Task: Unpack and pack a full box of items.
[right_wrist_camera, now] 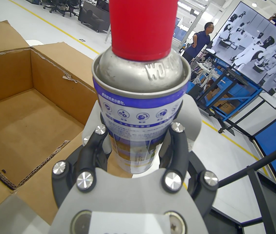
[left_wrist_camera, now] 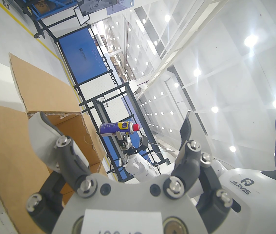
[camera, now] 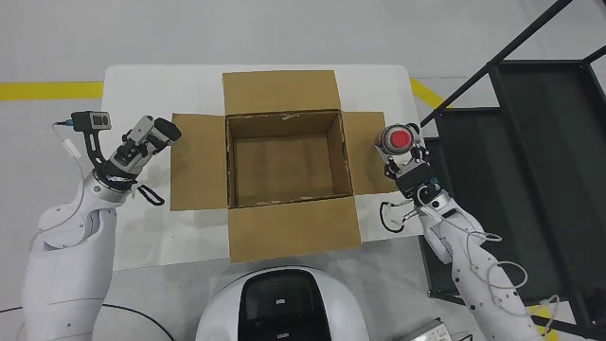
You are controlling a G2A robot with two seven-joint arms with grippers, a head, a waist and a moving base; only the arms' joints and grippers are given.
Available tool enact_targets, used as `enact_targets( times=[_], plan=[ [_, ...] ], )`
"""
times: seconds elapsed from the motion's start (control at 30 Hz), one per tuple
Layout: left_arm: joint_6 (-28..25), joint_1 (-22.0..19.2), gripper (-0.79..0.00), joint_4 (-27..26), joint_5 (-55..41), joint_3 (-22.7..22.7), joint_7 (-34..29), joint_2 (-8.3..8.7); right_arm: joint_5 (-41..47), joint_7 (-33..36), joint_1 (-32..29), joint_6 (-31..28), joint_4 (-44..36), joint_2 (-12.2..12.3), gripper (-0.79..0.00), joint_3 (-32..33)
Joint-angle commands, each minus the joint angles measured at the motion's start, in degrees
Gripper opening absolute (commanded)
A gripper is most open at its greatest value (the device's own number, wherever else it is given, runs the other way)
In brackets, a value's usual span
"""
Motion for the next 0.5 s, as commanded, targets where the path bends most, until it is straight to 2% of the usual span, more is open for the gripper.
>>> enact_targets(
  times=[0.0,0.2,0.47],
  plan=[
    [0.0,0.0,0.0,0.0,0.0,0.0,0.0,0.0,-0.51,0.89,0.14,0.23,-0.46,0.0,-0.785,0.04],
    [0.0,0.0,0.0,0.0,0.0,0.0,0.0,0.0,-9.0,6.93,2.41,-3.52,-8.76,0.43,-0.785,-0.8],
    [0.0,0.0,0.0,0.0,0.0,0.0,0.0,0.0,-18.86,29.19,10.6,-15.07,-18.58,0.17,-0.785,-8.87]
  ],
)
